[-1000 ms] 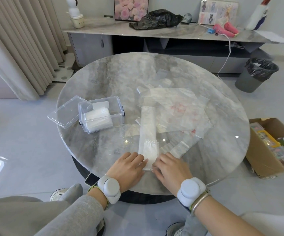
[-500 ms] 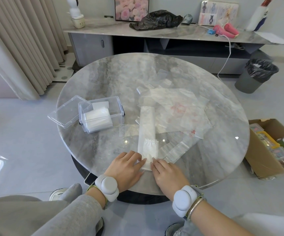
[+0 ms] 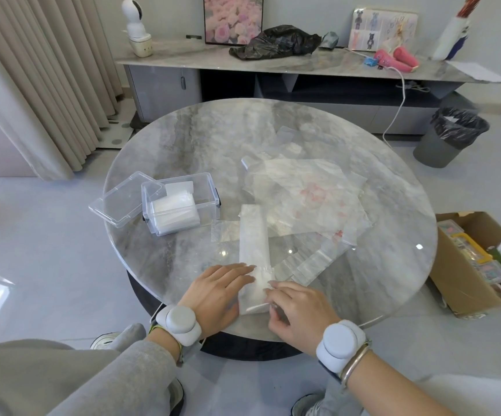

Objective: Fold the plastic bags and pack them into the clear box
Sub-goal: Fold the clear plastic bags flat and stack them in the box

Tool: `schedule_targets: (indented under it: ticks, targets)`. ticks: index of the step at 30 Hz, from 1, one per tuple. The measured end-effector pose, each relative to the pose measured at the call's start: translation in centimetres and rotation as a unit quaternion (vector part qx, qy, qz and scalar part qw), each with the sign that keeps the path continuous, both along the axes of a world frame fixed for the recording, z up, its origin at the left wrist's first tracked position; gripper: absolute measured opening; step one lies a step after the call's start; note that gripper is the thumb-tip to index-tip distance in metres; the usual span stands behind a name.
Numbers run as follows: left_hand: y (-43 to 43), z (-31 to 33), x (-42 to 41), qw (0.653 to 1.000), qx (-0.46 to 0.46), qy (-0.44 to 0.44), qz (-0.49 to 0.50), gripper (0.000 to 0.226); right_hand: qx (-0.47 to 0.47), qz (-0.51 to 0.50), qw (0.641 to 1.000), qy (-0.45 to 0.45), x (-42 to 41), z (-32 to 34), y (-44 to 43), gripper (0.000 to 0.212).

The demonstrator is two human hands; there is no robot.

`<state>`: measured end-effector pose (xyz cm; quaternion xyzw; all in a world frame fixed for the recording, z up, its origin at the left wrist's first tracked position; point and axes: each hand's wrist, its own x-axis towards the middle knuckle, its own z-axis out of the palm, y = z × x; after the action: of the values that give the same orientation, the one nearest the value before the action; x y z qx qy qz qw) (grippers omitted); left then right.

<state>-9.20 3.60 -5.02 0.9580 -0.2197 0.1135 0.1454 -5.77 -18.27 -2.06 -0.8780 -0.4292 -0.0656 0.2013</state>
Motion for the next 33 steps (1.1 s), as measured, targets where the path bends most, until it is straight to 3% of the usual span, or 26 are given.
schedule_targets:
  ticks: [8,13,16,21,22,24,26,29,33]
  targets:
    - [-0.2,-0.2,-1.0,1.000,-0.010,0.000,-0.005,0.041,0.031,-0.040,0.993,0.110,-1.8,0.6,-0.7,0.022]
    - [-0.6,-0.8,-1.7,0.999,-0.044,-0.004,0.023,0.028,0.071,-0.077,0.975,0.196,-2.3,1.5,-0.5,0.024]
    - [-1.0,-1.1,-1.6,0.994,-0.084,-0.010,0.065,0.020,0.142,-0.134,0.943,0.271,-2.1,1.6,0.2,0.014]
    - [-1.1,-2.3,-1.2,0.976,-0.158,0.011,0.152,0.030,0.257,-0.235,0.850,0.396,-0.9,2.2,1.4,0.011]
    - [-1.1,-2.4,-1.1,0.973,-0.166,0.013,0.160,0.031,0.264,-0.246,0.838,0.408,-0.9,2.4,1.5,0.019]
    - [-1.2,-2.4,-0.9,0.968,-0.179,0.023,0.174,0.035,0.235,-0.253,0.846,0.406,-0.8,2.3,1.3,0.041]
    - [-1.2,-2.7,-0.7,0.966,-0.183,0.022,0.180,0.040,0.168,-0.238,0.873,0.392,-0.8,1.7,0.9,0.049]
    - [-1.2,-3.0,-0.5,0.965,-0.185,0.026,0.183,0.045,0.060,-0.197,0.923,0.325,-0.8,0.7,0.4,0.031]
    - [-1.1,-3.2,-0.3,0.963,-0.195,0.032,0.182,0.044,0.022,-0.198,0.941,0.274,-0.6,-0.1,0.8,0.032]
